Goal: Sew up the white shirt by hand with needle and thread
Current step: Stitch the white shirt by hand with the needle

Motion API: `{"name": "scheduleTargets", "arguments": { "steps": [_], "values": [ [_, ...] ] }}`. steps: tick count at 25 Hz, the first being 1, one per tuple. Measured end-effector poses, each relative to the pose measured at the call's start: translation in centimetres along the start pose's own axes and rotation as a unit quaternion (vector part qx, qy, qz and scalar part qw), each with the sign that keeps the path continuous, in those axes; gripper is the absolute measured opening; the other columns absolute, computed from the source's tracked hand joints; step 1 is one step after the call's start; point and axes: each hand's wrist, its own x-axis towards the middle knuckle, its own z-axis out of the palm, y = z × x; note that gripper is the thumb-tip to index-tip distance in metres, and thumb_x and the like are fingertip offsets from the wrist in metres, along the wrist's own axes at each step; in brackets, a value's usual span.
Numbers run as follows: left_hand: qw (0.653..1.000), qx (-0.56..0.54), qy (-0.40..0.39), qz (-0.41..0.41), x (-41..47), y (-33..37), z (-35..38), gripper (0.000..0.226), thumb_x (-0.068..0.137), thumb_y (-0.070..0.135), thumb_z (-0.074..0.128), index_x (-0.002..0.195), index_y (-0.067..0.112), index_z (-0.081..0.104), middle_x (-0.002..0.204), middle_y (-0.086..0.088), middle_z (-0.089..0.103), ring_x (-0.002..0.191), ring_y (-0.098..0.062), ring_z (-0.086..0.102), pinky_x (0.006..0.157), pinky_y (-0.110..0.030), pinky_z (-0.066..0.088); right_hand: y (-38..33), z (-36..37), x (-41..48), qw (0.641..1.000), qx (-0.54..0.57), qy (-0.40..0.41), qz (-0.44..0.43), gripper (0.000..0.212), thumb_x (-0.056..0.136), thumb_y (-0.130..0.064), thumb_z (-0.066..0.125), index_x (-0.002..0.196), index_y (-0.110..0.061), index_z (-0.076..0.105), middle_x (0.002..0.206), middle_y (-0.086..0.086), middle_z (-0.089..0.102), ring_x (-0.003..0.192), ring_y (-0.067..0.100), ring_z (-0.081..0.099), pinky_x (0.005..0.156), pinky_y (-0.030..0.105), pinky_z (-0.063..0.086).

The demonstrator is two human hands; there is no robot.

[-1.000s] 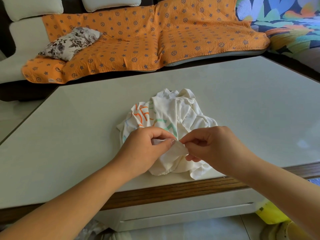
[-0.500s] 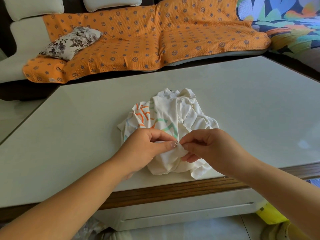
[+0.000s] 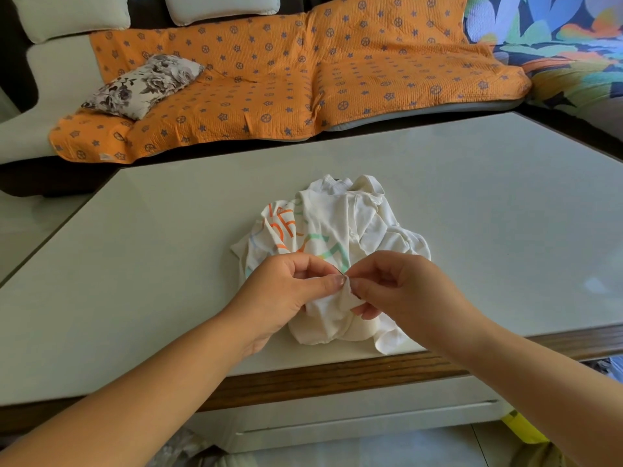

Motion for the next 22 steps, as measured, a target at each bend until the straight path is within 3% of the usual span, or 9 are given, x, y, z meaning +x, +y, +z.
{"name": "scheduleTargets", "arguments": {
  "steps": [6,10,12,14,16,18,22],
  "values": [
    [1.0,0.004,0.001,-0.019,-0.1,0.0,0.4,0.013,0.076,0.026,0.078,0.086,0.018,0.076,0.091,-0.005,0.076,0.089,-0.017,0.069,0.094,-0.043,0.051,-0.3,0.3,-0.3,0.999,-0.011,0.016,-0.035,0.008,0.092,-0.019,0.064,0.087,-0.024,0.067,0.075,-0.004,0.073,0.065,0.005,0.07,0.064,0.018,0.055],
    [1.0,-0.002,-0.004,-0.029,-0.1,0.3,0.5,0.016,0.077,0.027,0.076,0.089,0.017,0.078,0.094,0.001,0.076,0.093,-0.011,0.069,0.096,-0.033,0.05,-0.4,-0.3,0.3,0.994,0.007,0.094,-0.048,0.013,0.095,-0.017,0.059,0.086,-0.024,0.064,0.082,-0.005,0.071,0.058,0.011,0.067,0.047,0.022,0.05],
    [0.999,-0.014,0.0,-0.032,-0.1,0.2,0.4,0.013,0.078,0.024,0.075,0.089,0.018,0.079,0.094,0.003,0.077,0.094,-0.009,0.069,0.098,-0.029,0.05,-0.8,-1.1,0.9,0.989,0.106,0.096,-0.023,0.008,0.098,-0.017,0.055,0.091,-0.015,0.058,0.088,-0.002,0.074,0.054,0.018,0.066,0.042,0.024,0.044],
    [0.999,-0.015,-0.002,-0.029,-0.1,0.1,0.4,0.013,0.078,0.025,0.075,0.089,0.018,0.079,0.095,0.003,0.077,0.096,-0.01,0.069,0.097,-0.029,0.049,-1.1,-1.8,1.4,0.957,0.281,0.06,0.029,0.009,0.101,-0.014,0.05,0.094,-0.008,0.053,0.086,0.008,0.075,0.054,0.021,0.066,0.043,0.024,0.047],
    [0.999,-0.011,-0.007,-0.029,0.0,0.1,0.5,0.012,0.08,0.023,0.074,0.09,0.018,0.079,0.095,0.003,0.077,0.096,-0.01,0.069,0.096,-0.028,0.049,-1.1,-2.4,1.8,0.911,0.403,0.055,0.066,0.008,0.101,-0.008,0.048,0.094,-0.006,0.052,0.077,0.014,0.07,0.06,0.024,0.07,0.047,0.025,0.054],
    [1.0,-0.003,-0.009,-0.03,0.0,0.2,0.5,0.009,0.083,0.02,0.073,0.09,0.018,0.079,0.095,0.005,0.077,0.097,-0.008,0.069,0.098,-0.027,0.048,-0.8,-3.0,2.4,0.885,0.454,0.071,0.072,0.01,0.101,-0.004,0.046,0.093,-0.005,0.051,0.073,0.016,0.065,0.073,0.032,0.073,0.059,0.032,0.061],
    [0.999,0.002,-0.01,-0.038,-0.1,0.3,0.4,0.007,0.083,0.019,0.073,0.087,0.02,0.079,0.094,0.006,0.077,0.096,-0.005,0.069,0.097,-0.025,0.048,0.2,-4.5,3.7,0.913,0.372,0.166,0.038,0.011,0.101,-0.007,0.047,0.091,-0.008,0.052,0.073,0.015,0.068,0.094,0.037,0.071,0.087,0.044,0.058]
  ]
}}
